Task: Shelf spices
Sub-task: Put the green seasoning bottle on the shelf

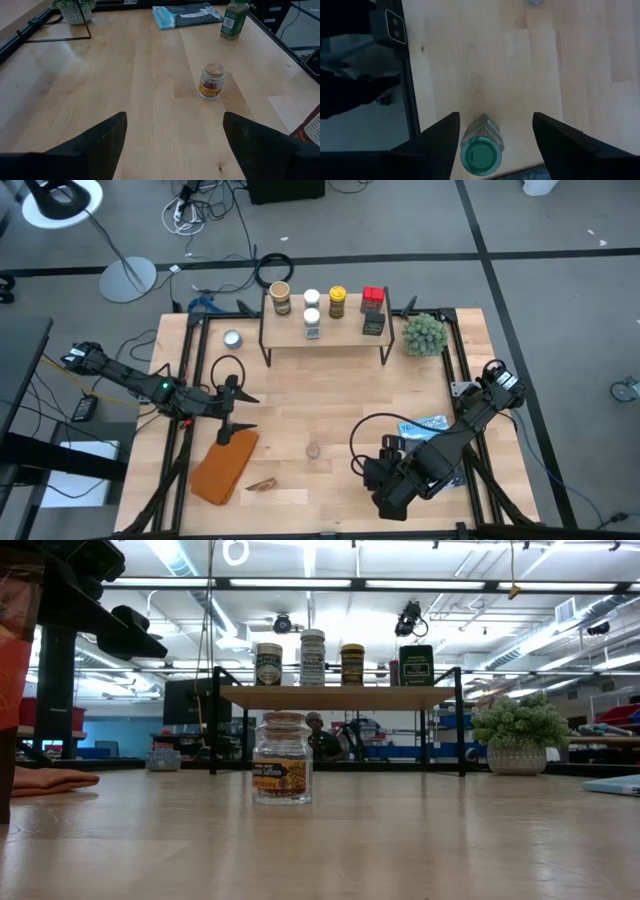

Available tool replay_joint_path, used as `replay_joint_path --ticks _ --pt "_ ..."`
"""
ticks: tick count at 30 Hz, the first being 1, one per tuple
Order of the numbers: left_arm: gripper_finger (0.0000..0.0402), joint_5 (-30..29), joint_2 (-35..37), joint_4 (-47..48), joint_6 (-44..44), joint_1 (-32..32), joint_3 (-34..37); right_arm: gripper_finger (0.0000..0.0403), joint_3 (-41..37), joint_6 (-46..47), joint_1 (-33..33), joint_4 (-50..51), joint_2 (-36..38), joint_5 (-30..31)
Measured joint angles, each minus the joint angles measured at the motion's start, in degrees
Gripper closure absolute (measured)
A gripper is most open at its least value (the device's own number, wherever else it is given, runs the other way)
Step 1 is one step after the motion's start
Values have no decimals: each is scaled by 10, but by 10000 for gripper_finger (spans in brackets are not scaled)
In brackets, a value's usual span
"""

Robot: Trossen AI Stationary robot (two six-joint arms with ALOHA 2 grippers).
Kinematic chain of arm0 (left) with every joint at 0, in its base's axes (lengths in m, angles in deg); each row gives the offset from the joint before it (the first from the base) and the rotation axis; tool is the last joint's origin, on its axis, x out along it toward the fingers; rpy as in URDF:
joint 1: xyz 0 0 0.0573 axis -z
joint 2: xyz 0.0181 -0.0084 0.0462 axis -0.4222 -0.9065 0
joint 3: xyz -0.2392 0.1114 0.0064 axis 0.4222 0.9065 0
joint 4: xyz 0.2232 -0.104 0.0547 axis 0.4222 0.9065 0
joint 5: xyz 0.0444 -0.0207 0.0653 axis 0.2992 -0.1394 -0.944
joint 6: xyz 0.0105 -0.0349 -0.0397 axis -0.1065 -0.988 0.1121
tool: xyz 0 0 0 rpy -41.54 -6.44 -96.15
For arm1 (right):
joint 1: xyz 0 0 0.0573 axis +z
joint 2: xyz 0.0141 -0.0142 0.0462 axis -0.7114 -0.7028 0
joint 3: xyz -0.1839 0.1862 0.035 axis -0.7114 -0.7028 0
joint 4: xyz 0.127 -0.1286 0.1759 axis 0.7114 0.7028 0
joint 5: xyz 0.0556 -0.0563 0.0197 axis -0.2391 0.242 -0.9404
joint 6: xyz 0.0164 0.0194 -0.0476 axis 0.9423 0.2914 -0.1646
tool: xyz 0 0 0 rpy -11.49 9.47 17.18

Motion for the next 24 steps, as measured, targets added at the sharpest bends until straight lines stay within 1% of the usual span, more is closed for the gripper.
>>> replay_joint_path --ticks 5,11,14,18,20,24 --pt "66 0 0 0 0 0 0 107 0 -14 0 0 0 0" --pt "66 0 0 0 0 0 0 44 0 -19 0 1 0 1" --pt "66 0 0 0 0 0 0 21 0 -14 0 -2 0 1" --pt "66 0 0 0 0 0 0 5 0 -8 1 -14 0 1" --pt "66 0 0 0 0 0 0 4 0 -26 1 -15 0 -5" --pt "66 0 0 0 0 0 0 9 0 -29 1 -14 0 -14"
